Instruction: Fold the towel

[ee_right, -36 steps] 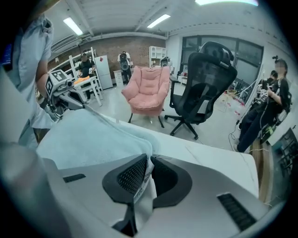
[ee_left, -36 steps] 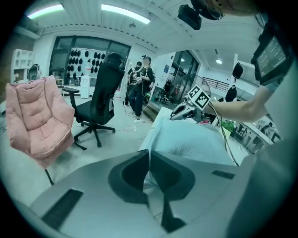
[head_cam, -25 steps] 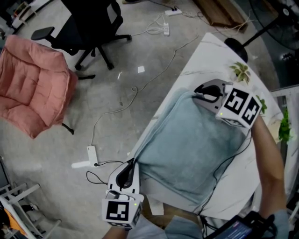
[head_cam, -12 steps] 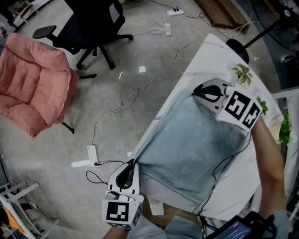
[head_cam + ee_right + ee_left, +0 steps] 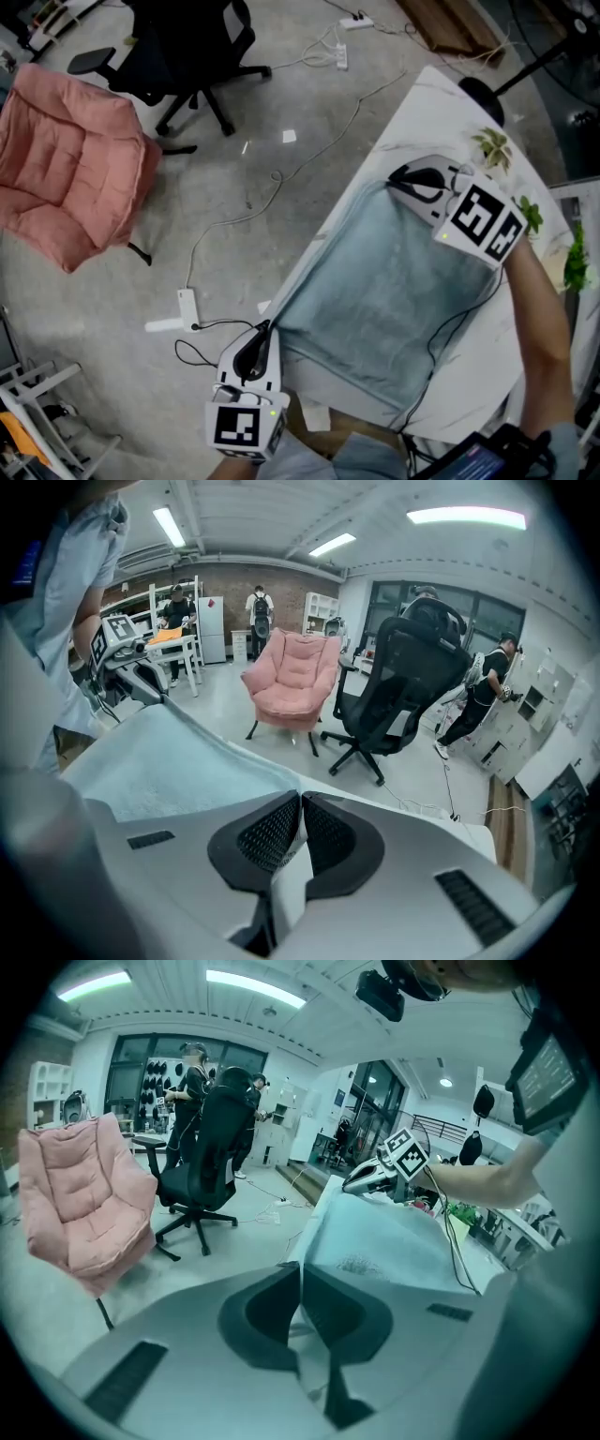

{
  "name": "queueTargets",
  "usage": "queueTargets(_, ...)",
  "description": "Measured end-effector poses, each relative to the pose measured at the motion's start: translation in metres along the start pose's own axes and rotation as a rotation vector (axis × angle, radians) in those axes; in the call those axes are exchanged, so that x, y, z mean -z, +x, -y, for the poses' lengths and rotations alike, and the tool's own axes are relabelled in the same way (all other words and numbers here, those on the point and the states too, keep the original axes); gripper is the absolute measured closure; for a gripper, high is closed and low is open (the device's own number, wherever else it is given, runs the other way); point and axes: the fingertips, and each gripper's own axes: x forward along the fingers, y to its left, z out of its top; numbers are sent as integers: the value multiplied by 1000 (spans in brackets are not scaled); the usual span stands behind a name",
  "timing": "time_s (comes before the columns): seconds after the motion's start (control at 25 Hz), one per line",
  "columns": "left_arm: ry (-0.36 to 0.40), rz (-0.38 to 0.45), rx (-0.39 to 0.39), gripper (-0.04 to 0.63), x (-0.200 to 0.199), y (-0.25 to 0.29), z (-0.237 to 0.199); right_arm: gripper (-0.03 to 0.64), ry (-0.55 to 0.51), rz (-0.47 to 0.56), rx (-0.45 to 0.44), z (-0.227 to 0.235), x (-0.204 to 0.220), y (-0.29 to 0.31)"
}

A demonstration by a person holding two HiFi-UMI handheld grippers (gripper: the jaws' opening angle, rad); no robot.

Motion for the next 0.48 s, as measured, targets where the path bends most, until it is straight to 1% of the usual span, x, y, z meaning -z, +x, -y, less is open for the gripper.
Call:
queueTargets(0.12,8,-22,-25,580,-1,-4,-5,586,-5,22,12,2,-8,-3)
queueTargets(0.2,20,-29,-27,580,3,-3,-7,586,-1,21,11,1,-8,1)
queueTargets(0.48,62,-39,-57,580,11,3,-14,584,-3,-9,4,-3,7,21)
